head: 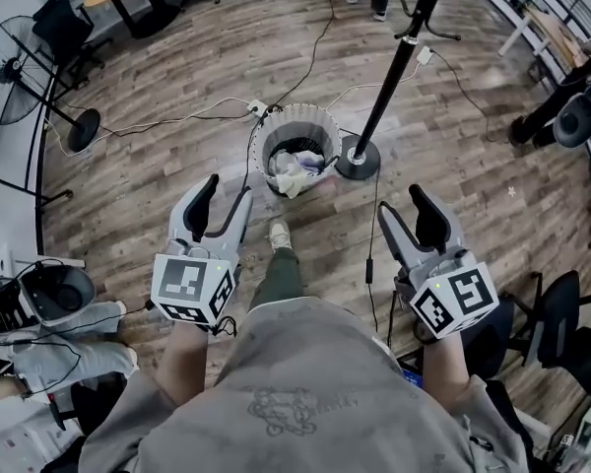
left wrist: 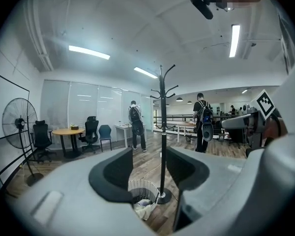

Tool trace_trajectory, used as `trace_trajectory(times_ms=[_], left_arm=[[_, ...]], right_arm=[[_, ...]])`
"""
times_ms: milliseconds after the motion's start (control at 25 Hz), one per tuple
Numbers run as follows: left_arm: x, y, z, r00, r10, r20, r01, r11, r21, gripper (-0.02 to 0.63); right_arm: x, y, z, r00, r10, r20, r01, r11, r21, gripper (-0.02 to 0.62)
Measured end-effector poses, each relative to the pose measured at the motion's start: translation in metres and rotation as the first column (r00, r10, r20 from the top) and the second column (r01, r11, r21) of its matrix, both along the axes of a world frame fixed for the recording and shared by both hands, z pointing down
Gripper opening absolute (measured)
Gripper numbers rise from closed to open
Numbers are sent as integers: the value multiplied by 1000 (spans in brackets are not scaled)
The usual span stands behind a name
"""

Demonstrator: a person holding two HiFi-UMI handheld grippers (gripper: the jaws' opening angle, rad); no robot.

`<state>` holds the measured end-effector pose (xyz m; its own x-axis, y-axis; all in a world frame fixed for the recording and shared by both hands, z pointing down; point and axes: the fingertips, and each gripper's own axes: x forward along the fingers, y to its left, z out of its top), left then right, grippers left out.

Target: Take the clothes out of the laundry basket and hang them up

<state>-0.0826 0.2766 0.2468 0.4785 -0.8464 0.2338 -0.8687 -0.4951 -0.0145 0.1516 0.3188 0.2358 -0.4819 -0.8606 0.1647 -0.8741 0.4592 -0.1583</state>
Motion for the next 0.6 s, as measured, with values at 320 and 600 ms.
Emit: trace_trajectory(times_ms=[320,600], left_arm=[[-21,-91,20,1000,7,-16,-8,998,-67,209],[-48,-177,34,1000,27,-7,-27,992,-122,207]], right_arm=[[-27,-92,17,999,-13,-32,10,997,-78,259],[-61,-178,29,998,-34,-56,27,990,-137,256]])
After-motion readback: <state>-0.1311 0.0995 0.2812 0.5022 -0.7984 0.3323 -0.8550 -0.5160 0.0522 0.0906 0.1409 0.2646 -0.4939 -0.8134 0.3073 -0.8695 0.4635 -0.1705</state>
